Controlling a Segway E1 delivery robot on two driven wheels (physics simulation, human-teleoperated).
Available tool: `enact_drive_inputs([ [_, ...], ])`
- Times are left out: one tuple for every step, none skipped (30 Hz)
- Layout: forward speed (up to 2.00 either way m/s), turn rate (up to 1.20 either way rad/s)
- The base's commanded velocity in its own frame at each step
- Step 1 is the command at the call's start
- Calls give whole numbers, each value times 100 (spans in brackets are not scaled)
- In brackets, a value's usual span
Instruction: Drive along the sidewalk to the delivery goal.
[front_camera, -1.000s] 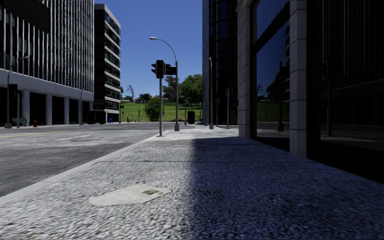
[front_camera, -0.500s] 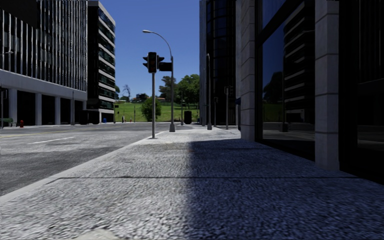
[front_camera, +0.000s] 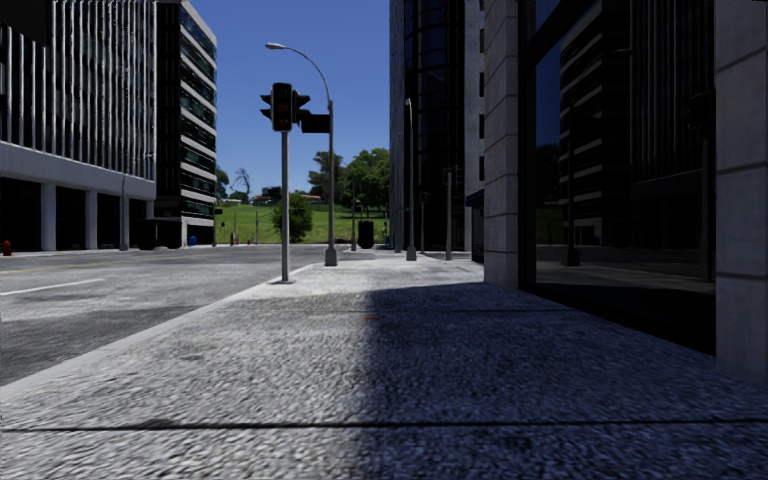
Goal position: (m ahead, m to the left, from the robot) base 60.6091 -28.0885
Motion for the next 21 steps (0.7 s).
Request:
enact_drive_inputs([
  [200,0],
  [200,0],
  [200,0],
  [200,0],
  [200,0],
  [200,0],
  [200,0],
  [200,0],
  [200,0],
  [200,0],
  [200,0],
  [200,0],
  [200,0],
  [200,0],
  [200,0],
  [200,0],
  [200,0],
  [200,0],
  [200,0],
  [200,0],
  [200,0],
])
